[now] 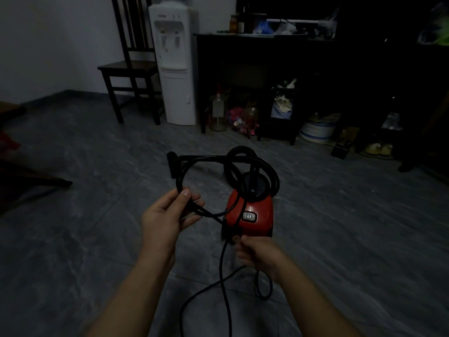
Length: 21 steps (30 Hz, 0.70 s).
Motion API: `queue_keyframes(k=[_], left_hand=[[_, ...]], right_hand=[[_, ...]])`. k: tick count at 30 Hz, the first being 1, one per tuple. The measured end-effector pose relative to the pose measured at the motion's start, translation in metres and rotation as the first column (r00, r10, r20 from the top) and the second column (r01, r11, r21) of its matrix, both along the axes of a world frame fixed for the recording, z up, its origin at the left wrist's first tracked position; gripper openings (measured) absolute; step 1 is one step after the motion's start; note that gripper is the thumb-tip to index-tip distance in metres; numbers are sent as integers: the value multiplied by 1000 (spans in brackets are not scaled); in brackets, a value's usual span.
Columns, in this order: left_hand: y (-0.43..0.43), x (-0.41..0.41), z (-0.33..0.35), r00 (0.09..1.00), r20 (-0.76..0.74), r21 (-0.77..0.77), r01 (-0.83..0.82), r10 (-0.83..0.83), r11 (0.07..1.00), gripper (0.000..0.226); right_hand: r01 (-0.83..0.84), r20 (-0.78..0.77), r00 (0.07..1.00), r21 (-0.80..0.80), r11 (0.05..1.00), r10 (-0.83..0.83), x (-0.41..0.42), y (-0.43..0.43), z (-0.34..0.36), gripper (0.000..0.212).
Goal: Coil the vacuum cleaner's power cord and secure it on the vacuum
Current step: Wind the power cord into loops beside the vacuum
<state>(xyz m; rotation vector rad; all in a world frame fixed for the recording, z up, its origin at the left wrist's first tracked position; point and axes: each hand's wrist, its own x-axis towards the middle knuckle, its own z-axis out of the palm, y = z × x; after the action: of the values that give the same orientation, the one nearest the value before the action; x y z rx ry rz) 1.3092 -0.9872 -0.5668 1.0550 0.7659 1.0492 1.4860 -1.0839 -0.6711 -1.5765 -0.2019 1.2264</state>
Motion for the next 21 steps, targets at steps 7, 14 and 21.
queue_keyframes(k=[7,14,21], left_hand=[[-4,3,1,999,-23,-11,23,-23,1000,14],[-7,6,-2,997,-41,-21,66,-67,998,11],[-9,5,-5,991,-105,-21,85,-86,996,13]], right_hand=[[194,-188,967,103,976,-172,10,0,5,20],[319,-233,932,172,932,-276,22,-8,19,17],[386,-237,914,261,885,-329,33,-11,27,19]])
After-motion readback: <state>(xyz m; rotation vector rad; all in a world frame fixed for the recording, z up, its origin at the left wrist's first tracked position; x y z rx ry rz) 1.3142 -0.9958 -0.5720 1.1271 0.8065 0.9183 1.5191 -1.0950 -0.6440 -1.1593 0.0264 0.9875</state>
